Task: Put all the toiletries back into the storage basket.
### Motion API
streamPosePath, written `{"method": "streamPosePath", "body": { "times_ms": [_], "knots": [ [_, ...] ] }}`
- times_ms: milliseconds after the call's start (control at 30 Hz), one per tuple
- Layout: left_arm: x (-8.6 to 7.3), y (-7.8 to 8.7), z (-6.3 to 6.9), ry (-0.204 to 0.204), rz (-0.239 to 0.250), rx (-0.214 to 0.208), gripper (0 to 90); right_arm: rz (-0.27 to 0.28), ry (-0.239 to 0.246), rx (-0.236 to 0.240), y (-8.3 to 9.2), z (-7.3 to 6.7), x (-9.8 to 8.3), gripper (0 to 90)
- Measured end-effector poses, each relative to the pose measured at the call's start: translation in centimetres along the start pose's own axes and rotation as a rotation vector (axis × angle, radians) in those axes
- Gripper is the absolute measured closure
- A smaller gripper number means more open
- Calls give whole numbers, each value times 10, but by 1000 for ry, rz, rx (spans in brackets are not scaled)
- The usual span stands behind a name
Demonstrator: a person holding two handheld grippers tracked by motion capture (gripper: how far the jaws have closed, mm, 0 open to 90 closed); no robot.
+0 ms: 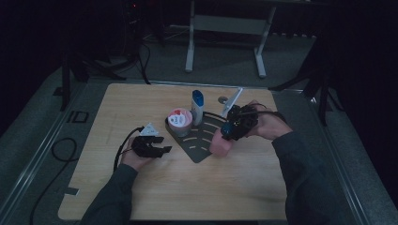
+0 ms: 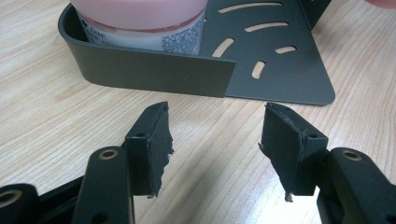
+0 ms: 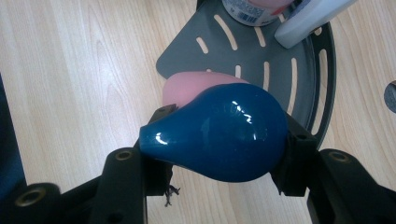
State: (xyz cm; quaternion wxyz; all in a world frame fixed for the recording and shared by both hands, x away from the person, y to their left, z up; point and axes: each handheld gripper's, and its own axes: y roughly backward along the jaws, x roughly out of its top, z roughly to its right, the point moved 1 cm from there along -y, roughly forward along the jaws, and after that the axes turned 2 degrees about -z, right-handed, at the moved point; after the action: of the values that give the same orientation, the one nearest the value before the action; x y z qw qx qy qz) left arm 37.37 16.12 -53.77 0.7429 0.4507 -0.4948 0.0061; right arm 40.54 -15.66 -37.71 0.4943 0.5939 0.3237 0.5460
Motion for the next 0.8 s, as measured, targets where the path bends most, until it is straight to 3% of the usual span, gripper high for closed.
{"method": "streamPosePath", "body": {
  "times_ms": [800],
  "knots": [
    [0,1,0,1,1,0,421,3,-50,-17,-7,18,5,485]
  ]
}}
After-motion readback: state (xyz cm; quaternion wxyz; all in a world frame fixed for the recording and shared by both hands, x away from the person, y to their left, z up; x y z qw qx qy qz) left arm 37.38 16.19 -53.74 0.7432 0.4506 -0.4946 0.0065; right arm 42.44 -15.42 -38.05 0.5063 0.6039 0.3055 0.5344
